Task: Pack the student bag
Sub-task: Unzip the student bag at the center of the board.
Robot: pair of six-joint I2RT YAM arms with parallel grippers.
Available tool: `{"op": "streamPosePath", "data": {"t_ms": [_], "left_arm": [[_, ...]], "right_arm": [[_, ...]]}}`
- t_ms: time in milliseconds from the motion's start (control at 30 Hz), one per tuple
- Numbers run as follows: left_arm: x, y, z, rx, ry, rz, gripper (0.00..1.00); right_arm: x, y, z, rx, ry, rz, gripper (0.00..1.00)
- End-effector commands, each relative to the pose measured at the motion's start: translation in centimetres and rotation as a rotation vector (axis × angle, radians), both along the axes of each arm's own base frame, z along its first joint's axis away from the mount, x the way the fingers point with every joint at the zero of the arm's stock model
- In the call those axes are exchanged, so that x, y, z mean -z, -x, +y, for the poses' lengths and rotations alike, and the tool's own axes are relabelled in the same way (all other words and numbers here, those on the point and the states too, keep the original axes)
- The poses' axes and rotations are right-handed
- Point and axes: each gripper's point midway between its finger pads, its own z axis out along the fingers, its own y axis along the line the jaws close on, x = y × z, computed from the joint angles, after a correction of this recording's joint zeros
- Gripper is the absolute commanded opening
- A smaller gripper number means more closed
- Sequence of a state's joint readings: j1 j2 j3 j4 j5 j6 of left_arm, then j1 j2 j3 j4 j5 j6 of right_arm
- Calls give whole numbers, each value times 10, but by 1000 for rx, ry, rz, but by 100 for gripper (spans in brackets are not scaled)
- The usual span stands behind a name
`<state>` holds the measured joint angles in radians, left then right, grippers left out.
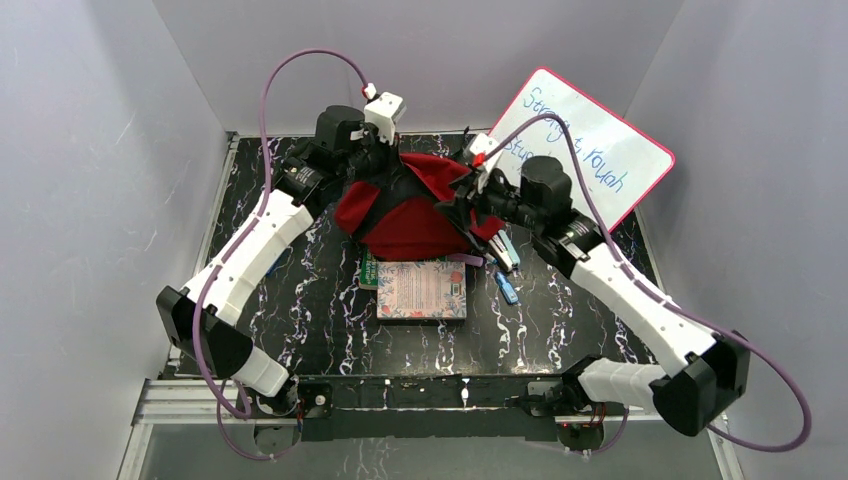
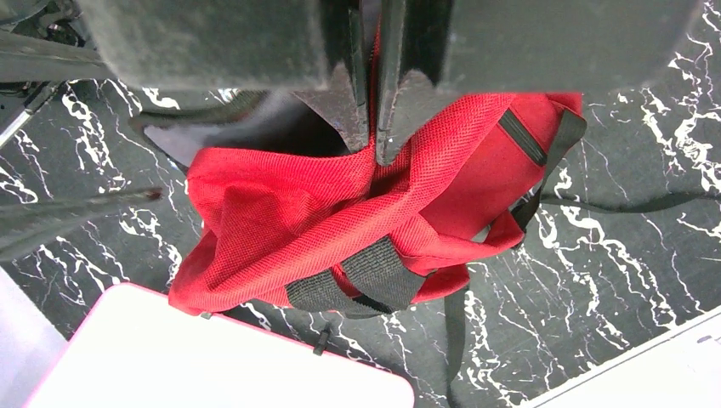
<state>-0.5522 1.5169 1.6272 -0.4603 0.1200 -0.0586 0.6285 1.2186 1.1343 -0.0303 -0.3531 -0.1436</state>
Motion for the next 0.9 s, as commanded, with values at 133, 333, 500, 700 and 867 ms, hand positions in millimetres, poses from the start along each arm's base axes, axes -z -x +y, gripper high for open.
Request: {"op": "streamPosePath", "data": {"t_ms": [133, 333, 500, 700, 867], "left_arm": [[-31, 11, 0, 20, 49, -28, 0], [-39, 5, 7, -45, 58, -39, 0], [-52, -12, 23, -192, 58, -69, 0], [-57, -29, 43, -354, 29, -81, 0], [-69, -44, 70, -535, 13, -120, 0]], "right_arm": [[-3, 39, -10, -76, -50, 27, 60], [7, 31, -26, 95, -117, 150, 60], [26, 31, -40, 234, -168, 310, 60], [43, 29, -68, 439, -189, 429, 62], [54, 27, -78, 533, -218, 486, 64]]}}
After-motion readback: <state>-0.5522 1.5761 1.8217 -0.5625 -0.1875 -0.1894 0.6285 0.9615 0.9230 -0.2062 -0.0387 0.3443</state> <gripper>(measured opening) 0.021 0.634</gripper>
